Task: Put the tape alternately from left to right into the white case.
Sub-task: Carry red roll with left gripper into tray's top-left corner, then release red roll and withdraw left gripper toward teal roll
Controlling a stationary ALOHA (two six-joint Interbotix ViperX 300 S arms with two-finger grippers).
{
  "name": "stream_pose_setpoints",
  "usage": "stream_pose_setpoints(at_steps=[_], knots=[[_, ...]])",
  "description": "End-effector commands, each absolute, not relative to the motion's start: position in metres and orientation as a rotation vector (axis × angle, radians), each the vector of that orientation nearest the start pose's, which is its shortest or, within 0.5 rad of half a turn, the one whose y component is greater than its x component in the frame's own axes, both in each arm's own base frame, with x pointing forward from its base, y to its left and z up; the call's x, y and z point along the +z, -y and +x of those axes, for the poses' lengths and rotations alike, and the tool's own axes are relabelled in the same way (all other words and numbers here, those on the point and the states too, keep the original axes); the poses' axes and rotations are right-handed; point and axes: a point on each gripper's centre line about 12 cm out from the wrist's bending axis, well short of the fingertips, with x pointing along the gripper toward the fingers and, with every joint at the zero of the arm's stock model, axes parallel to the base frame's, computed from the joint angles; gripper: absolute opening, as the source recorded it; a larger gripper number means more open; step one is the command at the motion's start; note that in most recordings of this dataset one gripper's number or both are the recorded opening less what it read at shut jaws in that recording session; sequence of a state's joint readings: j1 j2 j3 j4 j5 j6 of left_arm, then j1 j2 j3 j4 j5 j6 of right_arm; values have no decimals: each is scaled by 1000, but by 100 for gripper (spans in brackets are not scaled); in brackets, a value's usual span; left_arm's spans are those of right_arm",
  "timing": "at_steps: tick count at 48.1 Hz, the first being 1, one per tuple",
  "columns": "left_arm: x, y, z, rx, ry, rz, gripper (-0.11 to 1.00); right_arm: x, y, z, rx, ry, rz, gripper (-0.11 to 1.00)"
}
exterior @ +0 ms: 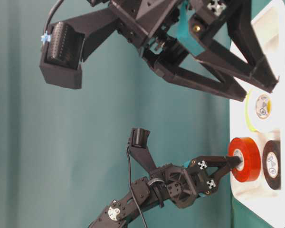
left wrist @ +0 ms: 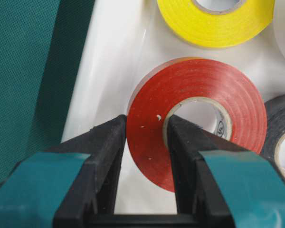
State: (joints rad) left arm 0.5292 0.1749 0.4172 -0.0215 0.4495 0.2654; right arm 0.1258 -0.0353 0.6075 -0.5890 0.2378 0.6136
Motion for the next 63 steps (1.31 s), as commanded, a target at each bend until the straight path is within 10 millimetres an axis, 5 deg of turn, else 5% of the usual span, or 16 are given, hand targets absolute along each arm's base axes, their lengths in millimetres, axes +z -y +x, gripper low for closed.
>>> stream_pose_setpoints(at_steps=[1,9,19,24,44,63], knots=[[154,-213,365,355,-1026,-56,-4,192,-34,387,-13,-740,-63,71],[152,-211,361,353,-1037,-60,18,191,-34,387,-13,-741,-63,71],[158,-209,357,355,-1028,-57,79,191,-34,387,-13,-741,-63,71],[160,-207,354,356,-1023,-56,97,191,-34,387,-13,-741,-63,71],[164,-193,352,331,-1020,-40,98,192,-35,387,-11,-740,-63,71],[173,-107,362,140,-1005,64,98,191,-34,387,-15,-745,-65,71]])
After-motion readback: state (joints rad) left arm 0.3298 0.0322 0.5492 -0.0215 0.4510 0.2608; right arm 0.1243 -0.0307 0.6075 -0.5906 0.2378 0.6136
